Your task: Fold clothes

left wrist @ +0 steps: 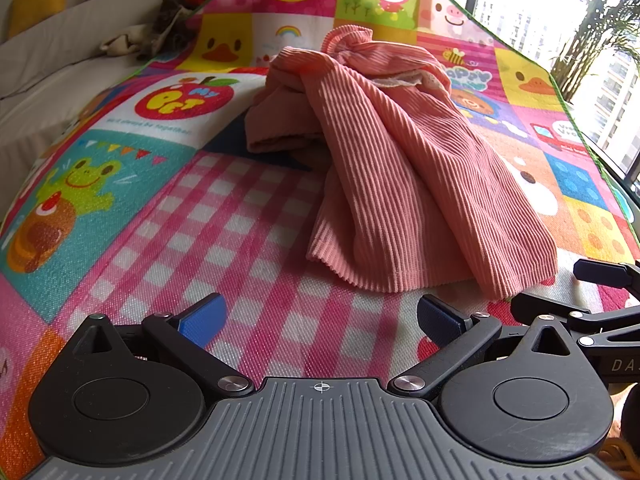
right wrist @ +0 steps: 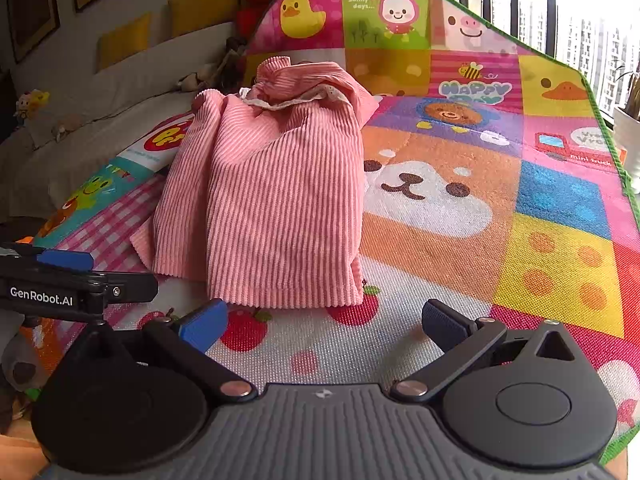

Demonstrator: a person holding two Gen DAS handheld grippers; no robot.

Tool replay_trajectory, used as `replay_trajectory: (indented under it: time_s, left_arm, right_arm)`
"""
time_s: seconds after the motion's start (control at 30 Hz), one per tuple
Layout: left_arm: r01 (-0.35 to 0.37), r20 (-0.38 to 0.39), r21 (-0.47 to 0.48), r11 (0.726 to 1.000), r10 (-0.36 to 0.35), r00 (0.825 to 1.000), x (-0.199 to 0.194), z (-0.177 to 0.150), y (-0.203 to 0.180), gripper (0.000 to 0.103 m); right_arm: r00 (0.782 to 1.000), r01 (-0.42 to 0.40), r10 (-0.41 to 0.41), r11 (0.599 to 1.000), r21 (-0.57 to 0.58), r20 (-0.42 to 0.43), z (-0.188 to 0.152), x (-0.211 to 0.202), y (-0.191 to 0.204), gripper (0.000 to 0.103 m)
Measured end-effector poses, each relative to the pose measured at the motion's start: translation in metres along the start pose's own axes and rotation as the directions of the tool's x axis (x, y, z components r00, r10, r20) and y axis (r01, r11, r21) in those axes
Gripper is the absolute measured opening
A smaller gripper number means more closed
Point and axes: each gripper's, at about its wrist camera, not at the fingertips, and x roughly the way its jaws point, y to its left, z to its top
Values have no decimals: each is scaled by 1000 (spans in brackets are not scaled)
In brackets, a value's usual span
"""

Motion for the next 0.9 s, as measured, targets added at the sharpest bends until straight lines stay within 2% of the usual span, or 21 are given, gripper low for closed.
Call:
replay_trajectory:
  time_s: [0.6, 0.7, 0.8, 0.9]
  left_arm:
    - [9, -2, 2, 1000, -9, 1000, 0, 1, 1, 103]
    - [48, -3, 8, 999, -48, 999, 1, 13, 8, 103]
    - [75, 40, 13, 997, -76, 996, 3, 37, 17, 103]
    - [73, 88, 7, 997, -73, 993, 13, 64, 26, 103]
  right_arm:
    - [1000, -2, 2, 1000, -2, -7, 2, -1, 0, 103]
    - [999, -32, 31, 999, -23, -13, 11, -2, -2, 103]
    - [999, -28, 29, 999, -44, 31, 34, -3, -11, 103]
    - [999, -12, 12, 1000, 13, 34, 60, 12, -33, 103]
